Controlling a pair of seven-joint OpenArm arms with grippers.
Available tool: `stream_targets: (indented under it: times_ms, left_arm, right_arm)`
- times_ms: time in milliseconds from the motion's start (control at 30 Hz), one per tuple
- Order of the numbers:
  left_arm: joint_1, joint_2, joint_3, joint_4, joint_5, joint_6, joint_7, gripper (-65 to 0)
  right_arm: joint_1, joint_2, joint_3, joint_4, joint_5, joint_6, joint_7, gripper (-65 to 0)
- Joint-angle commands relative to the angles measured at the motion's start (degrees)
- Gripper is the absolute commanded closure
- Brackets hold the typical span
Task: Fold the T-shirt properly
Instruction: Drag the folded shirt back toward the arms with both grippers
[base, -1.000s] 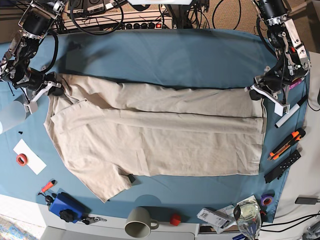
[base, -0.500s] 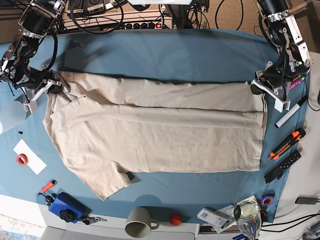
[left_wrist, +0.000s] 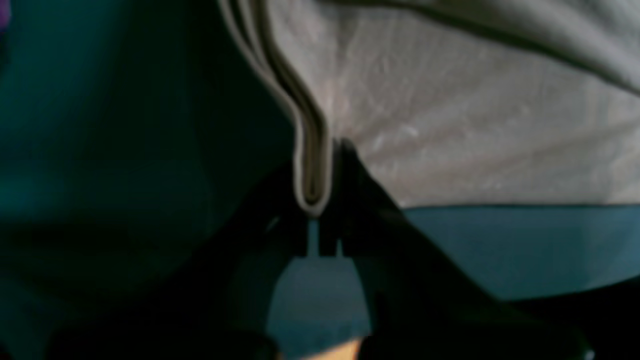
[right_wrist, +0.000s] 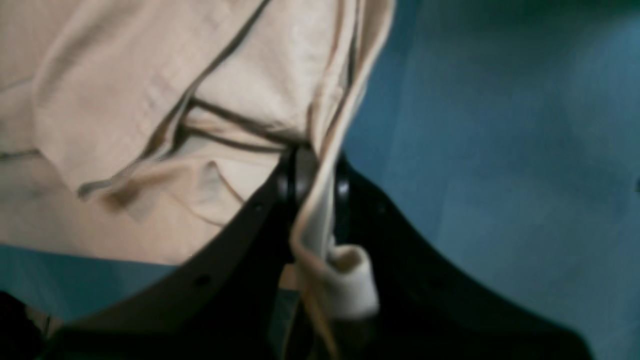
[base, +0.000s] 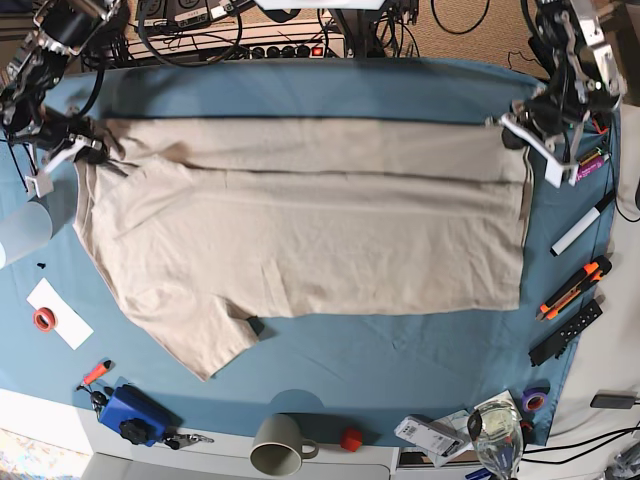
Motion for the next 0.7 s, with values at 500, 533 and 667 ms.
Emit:
stream_targets:
  times_ms: [500, 533, 667]
  left_arm:
    - [8.0, -0.6, -1.3, 7.6, 2.4, 1.8, 0.5, 0.0]
    - [8.1, -0.6, -1.5, 7.6, 2.4, 1.8, 0.5, 0.0]
    - [8.2, -0.6, -1.9, 7.6, 2.3, 1.8, 0.9, 0.0]
  right_arm:
    - [-11.0, 1.2, 1.6, 11.4, 4.4, 0.7, 0.0, 0.0]
    - [-11.0, 1.2, 1.8, 11.4, 4.4, 0.7, 0.0, 0.0]
    - [-11.0, 1.2, 2.1, 11.4, 4.4, 0.7, 0.0, 0.0]
